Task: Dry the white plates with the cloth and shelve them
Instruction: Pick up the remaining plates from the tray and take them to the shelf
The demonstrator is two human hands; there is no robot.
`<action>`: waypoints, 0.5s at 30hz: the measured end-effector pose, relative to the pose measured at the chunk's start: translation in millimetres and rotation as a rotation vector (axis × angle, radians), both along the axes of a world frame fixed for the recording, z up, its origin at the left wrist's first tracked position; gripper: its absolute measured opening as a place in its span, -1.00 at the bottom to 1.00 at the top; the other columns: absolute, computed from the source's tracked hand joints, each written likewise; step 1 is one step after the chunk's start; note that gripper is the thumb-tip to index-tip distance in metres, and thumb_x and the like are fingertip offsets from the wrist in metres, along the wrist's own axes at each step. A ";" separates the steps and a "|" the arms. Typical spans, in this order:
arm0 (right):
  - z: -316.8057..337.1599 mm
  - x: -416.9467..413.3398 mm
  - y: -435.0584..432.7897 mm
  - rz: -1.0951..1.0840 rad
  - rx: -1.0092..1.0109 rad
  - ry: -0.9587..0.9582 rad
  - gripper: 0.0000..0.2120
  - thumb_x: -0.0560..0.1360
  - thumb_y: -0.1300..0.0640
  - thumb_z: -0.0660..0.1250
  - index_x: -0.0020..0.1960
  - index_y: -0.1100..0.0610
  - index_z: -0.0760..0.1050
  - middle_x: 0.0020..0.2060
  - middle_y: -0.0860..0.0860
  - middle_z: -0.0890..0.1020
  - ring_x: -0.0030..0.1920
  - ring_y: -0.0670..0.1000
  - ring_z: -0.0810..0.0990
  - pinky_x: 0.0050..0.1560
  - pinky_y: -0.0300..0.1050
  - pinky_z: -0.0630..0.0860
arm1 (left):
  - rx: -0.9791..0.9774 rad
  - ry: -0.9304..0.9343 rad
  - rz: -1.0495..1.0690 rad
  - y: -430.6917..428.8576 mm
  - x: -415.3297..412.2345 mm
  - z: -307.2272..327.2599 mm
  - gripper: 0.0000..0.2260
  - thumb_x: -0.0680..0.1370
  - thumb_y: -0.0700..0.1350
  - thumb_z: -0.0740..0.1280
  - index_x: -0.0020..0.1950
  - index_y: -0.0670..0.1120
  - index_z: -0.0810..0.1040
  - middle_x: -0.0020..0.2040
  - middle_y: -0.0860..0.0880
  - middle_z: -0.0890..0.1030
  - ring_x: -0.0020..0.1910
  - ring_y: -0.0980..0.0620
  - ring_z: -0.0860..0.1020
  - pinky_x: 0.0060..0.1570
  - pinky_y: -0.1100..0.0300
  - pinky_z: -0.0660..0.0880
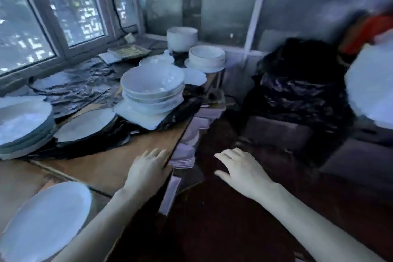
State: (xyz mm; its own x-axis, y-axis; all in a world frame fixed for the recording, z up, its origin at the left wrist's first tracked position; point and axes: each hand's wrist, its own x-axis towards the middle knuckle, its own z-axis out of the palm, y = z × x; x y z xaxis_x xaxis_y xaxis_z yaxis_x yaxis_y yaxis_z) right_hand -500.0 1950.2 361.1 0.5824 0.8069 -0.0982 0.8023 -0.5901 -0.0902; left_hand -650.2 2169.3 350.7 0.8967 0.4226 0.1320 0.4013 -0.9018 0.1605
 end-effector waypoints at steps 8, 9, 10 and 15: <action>36.1 -13.3 -338.1 -0.507 -0.087 -0.221 -0.47 0.64 -0.18 0.14 0.54 -0.01 0.26 0.42 -0.05 0.43 0.40 0.05 0.36 0.38 -0.01 0.31 | 0.148 -0.086 -0.735 -279.3 151.3 41.0 -0.61 0.62 0.13 0.17 0.45 0.12 0.36 0.30 0.09 0.51 0.31 0.01 0.44 0.25 0.10 0.36; 43.4 -23.9 -384.6 -0.592 -0.100 -0.217 -0.47 0.64 -0.19 0.14 0.54 -0.02 0.25 0.42 -0.06 0.42 0.41 0.04 0.35 0.39 -0.01 0.29 | 0.134 -0.125 -0.814 -326.3 161.1 44.8 -0.61 0.62 0.12 0.18 0.44 0.11 0.38 0.29 0.09 0.52 0.30 0.01 0.45 0.25 0.10 0.37; 48.2 -37.2 -433.4 -0.677 -0.098 -0.225 -0.47 0.64 -0.19 0.13 0.55 -0.03 0.23 0.42 -0.07 0.41 0.42 0.03 0.33 0.41 -0.02 0.27 | 0.130 -0.146 -0.896 -377.5 167.0 50.4 -0.62 0.62 0.11 0.18 0.43 0.10 0.39 0.27 0.09 0.53 0.28 0.02 0.46 0.25 0.10 0.39; 59.0 -137.5 -641.4 -1.117 -0.077 -0.275 -0.46 0.62 -0.21 0.15 0.55 -0.08 0.22 0.42 -0.11 0.41 0.44 0.00 0.32 0.42 -0.05 0.27 | 0.037 -0.159 -1.265 -627.3 163.6 58.1 -0.66 0.61 0.08 0.21 0.38 0.11 0.45 0.20 0.09 0.57 0.22 0.02 0.50 0.17 0.08 0.46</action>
